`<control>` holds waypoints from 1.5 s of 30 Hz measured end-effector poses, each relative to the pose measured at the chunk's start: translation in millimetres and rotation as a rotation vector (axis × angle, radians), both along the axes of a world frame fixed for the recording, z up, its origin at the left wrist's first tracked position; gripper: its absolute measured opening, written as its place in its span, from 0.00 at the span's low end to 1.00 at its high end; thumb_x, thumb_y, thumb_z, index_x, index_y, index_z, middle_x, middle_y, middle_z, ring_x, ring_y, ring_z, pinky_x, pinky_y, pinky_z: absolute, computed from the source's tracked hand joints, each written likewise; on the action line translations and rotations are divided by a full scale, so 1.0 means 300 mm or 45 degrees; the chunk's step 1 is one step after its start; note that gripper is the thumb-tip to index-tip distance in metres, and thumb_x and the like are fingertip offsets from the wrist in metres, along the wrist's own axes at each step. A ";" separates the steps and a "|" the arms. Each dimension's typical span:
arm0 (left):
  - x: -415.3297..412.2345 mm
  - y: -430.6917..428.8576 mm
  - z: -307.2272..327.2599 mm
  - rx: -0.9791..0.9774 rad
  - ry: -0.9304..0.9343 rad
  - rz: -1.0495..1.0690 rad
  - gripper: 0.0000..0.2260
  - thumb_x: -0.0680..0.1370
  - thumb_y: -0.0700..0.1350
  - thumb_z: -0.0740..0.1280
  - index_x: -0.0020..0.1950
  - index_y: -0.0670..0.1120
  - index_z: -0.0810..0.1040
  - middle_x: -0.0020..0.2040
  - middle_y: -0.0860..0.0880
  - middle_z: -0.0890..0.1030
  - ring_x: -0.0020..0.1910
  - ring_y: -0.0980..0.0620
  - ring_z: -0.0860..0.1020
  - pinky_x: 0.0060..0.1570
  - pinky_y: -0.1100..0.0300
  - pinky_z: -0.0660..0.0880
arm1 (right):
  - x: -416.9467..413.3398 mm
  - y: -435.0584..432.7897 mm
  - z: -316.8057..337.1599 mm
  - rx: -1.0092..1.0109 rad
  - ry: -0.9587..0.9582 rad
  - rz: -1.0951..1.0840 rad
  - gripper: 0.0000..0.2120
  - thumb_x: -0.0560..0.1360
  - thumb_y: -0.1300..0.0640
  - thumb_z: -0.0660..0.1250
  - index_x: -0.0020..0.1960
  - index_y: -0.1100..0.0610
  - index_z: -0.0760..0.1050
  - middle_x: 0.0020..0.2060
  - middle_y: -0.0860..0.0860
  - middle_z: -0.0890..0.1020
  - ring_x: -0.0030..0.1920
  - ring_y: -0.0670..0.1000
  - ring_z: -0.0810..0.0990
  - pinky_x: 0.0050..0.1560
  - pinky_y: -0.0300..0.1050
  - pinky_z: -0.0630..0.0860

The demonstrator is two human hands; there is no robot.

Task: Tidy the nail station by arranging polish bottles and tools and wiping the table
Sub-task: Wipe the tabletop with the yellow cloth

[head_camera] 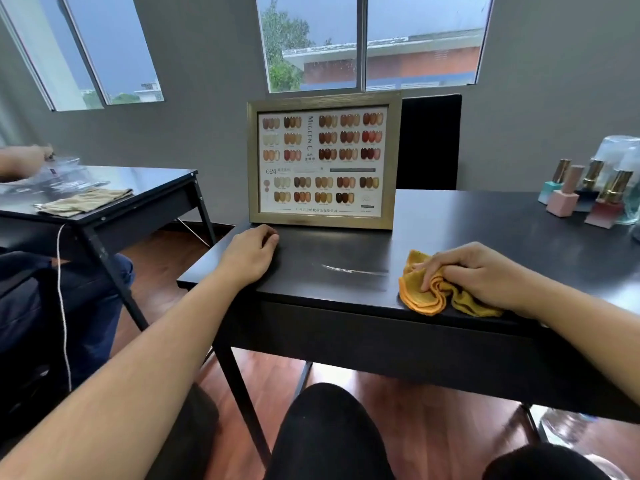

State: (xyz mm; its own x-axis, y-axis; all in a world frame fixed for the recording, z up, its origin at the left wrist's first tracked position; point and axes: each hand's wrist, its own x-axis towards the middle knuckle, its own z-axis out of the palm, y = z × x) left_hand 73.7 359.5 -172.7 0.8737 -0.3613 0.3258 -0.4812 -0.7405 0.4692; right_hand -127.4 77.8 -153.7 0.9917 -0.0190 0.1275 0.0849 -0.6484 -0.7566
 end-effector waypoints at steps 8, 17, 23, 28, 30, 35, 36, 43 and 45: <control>-0.006 -0.047 -0.019 -0.003 0.030 -0.033 0.13 0.80 0.48 0.55 0.60 0.48 0.74 0.61 0.46 0.78 0.62 0.44 0.72 0.57 0.54 0.67 | 0.121 0.145 -0.013 -0.002 0.063 -0.244 0.19 0.80 0.48 0.55 0.69 0.46 0.69 0.69 0.47 0.70 0.69 0.49 0.65 0.72 0.50 0.58; 0.007 -0.033 -0.019 -0.323 0.138 0.039 0.13 0.81 0.43 0.54 0.61 0.47 0.74 0.57 0.49 0.81 0.61 0.50 0.74 0.55 0.61 0.65 | 0.323 0.452 -0.030 -0.665 0.165 0.056 0.23 0.80 0.46 0.50 0.75 0.42 0.56 0.78 0.49 0.50 0.77 0.51 0.48 0.73 0.58 0.46; 0.010 -0.025 -0.021 -0.359 0.141 0.042 0.12 0.80 0.45 0.56 0.60 0.48 0.75 0.55 0.49 0.81 0.60 0.50 0.74 0.56 0.60 0.66 | 0.235 0.352 -0.009 -0.203 0.068 0.206 0.24 0.75 0.69 0.55 0.54 0.45 0.81 0.70 0.44 0.70 0.69 0.45 0.67 0.64 0.27 0.58; 0.009 -0.024 -0.025 -0.348 0.134 0.042 0.11 0.80 0.46 0.57 0.58 0.49 0.76 0.55 0.50 0.81 0.59 0.50 0.75 0.54 0.60 0.66 | 0.121 0.208 0.001 -0.074 0.017 0.044 0.23 0.72 0.70 0.57 0.38 0.47 0.83 0.54 0.49 0.82 0.53 0.58 0.79 0.59 0.49 0.75; 0.008 -0.025 -0.026 -0.318 0.110 0.041 0.11 0.80 0.46 0.57 0.58 0.48 0.76 0.56 0.50 0.81 0.59 0.50 0.74 0.54 0.61 0.65 | 0.098 0.147 0.001 -0.049 0.013 -0.035 0.23 0.72 0.69 0.57 0.34 0.47 0.83 0.45 0.44 0.82 0.42 0.52 0.79 0.44 0.35 0.75; 0.007 -0.031 -0.023 -0.286 0.085 0.055 0.12 0.80 0.46 0.56 0.59 0.48 0.76 0.57 0.49 0.81 0.60 0.48 0.74 0.57 0.58 0.66 | 0.189 0.136 -0.022 -0.245 0.090 -0.146 0.24 0.73 0.64 0.56 0.59 0.39 0.73 0.59 0.50 0.76 0.55 0.52 0.75 0.52 0.43 0.70; 0.006 -0.031 -0.022 -0.288 0.081 0.053 0.12 0.80 0.46 0.56 0.59 0.48 0.76 0.56 0.49 0.81 0.60 0.48 0.74 0.57 0.59 0.66 | 0.219 0.156 -0.025 -0.320 0.124 -0.143 0.26 0.74 0.61 0.56 0.66 0.38 0.67 0.65 0.51 0.72 0.61 0.53 0.72 0.58 0.45 0.68; 0.001 -0.037 -0.019 -0.365 0.115 0.044 0.13 0.80 0.40 0.54 0.58 0.46 0.76 0.56 0.48 0.81 0.58 0.51 0.75 0.54 0.62 0.66 | 0.366 0.373 -0.015 -0.655 0.112 0.161 0.24 0.79 0.55 0.51 0.74 0.44 0.60 0.77 0.46 0.55 0.76 0.48 0.52 0.75 0.46 0.49; 0.000 -0.037 -0.020 -0.399 0.131 0.036 0.13 0.80 0.39 0.54 0.57 0.45 0.76 0.56 0.47 0.81 0.57 0.51 0.75 0.54 0.62 0.68 | 0.342 0.394 -0.008 -0.458 0.104 0.228 0.23 0.77 0.60 0.53 0.68 0.43 0.70 0.74 0.46 0.63 0.74 0.47 0.59 0.70 0.39 0.54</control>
